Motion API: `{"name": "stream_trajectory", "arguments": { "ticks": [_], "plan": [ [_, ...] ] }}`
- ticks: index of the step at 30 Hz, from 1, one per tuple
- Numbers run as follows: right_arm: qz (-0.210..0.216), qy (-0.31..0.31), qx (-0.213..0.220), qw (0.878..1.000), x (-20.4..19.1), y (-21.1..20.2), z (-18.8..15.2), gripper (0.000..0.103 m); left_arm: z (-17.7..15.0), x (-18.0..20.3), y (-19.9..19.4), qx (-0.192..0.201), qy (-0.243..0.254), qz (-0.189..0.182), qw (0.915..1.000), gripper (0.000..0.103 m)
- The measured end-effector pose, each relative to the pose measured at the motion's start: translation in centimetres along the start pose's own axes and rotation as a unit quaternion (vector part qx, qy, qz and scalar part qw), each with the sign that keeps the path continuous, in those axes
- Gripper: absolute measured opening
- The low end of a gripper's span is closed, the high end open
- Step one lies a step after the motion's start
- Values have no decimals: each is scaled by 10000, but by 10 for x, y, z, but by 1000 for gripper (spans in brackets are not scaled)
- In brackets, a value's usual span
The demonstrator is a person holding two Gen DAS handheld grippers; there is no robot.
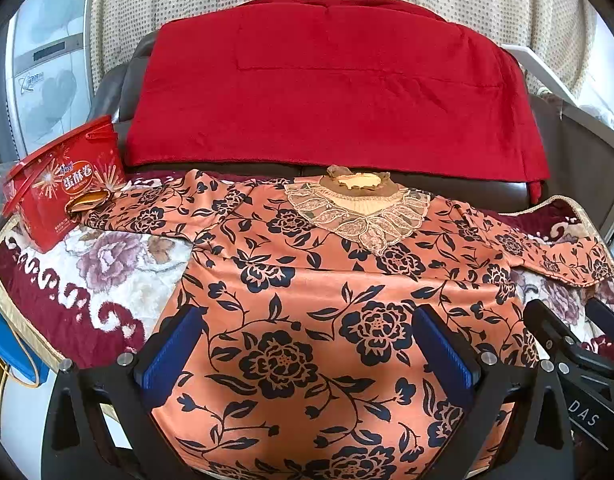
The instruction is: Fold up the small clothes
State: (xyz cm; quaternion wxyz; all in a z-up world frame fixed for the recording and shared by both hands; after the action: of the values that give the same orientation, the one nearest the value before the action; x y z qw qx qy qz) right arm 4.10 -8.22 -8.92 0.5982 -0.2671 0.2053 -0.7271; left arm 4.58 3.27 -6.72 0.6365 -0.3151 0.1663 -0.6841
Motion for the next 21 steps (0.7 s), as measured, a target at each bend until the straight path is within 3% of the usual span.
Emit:
{"name": "stream_trajectory", "arguments": {
  "ticks": [6, 7, 21],
  "plan": [
    [-7, -27, 16, 10000, 1, 3, 3, 103, 1, 0, -1, 4, 22, 16, 10000, 103],
    [-111, -26, 241, 9996, 2, -4, 4, 103, 1, 0, -1, 9, 24, 14, 10000, 103],
    [37, -11, -39, 10000, 0, -4, 3, 103, 0, -2, -2, 2, 15, 78, 10000, 103]
  ]
}}
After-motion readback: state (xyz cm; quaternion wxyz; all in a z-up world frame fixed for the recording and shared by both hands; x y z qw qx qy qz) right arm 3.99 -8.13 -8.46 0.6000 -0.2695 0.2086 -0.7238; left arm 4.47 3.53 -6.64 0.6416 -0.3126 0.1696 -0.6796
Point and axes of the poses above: each gripper's, at about its wrist camera, not at the fingertips, and y roughly the way its jaws point, x to its right, z to its top, the point moved 10 cm from there along y, roughly the way its jaws point, and after that the axes turned 15 degrees about -z, right-handed, at the moved point
